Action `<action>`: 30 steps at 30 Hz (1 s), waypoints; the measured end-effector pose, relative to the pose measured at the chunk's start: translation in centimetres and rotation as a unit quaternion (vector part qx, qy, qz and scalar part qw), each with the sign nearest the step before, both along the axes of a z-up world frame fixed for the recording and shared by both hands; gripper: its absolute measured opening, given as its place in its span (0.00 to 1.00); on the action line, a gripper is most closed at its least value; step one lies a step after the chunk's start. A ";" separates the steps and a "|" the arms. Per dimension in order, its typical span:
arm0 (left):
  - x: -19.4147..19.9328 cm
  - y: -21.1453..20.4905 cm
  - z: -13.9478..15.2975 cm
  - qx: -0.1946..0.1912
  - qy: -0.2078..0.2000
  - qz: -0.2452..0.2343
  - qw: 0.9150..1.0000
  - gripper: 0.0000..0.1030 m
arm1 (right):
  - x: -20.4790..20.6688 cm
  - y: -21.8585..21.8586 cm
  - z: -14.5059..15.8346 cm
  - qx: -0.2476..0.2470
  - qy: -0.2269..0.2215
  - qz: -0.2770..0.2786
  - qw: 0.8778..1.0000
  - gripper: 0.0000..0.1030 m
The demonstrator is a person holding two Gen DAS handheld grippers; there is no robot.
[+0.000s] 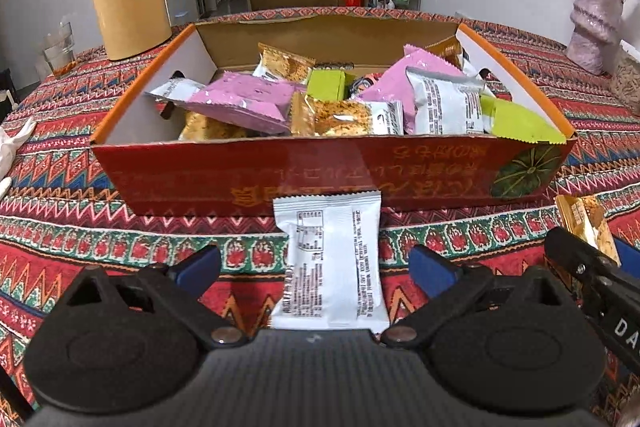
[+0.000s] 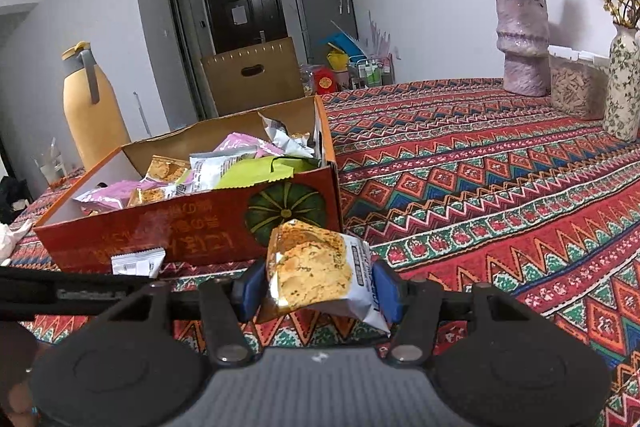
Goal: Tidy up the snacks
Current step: 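Grasp a white packet with the left gripper while the right lifts its biscuit packet, then carry both packets over the box and open both grippers to drop them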
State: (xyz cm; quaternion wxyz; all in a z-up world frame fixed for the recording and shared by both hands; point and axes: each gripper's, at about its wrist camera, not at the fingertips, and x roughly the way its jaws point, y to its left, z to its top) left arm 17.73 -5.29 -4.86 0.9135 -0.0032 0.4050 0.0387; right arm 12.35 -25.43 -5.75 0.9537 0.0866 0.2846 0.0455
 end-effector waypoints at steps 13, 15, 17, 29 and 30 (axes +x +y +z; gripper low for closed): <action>-0.5 0.4 0.0 -0.026 0.006 0.000 1.000 0.40 | -0.1 0.1 -0.1 0.004 -0.007 0.009 1.000 0.55; -0.9 0.5 0.3 -0.029 0.002 -0.002 1.000 0.40 | -0.3 0.2 -0.1 0.001 -0.011 0.008 1.000 0.55; -1.3 0.7 0.7 -0.030 -0.005 -0.003 1.000 0.40 | -0.5 0.3 0.0 -0.004 -0.014 0.008 1.000 0.55; -2.6 1.5 4.7 -0.042 -0.055 -0.017 0.997 0.40 | -1.6 1.6 2.6 -0.016 -0.041 0.023 0.999 0.55; -2.6 1.7 5.1 -0.042 -0.059 -0.018 0.997 0.40 | -1.5 1.8 2.9 -0.018 -0.045 0.024 0.999 0.55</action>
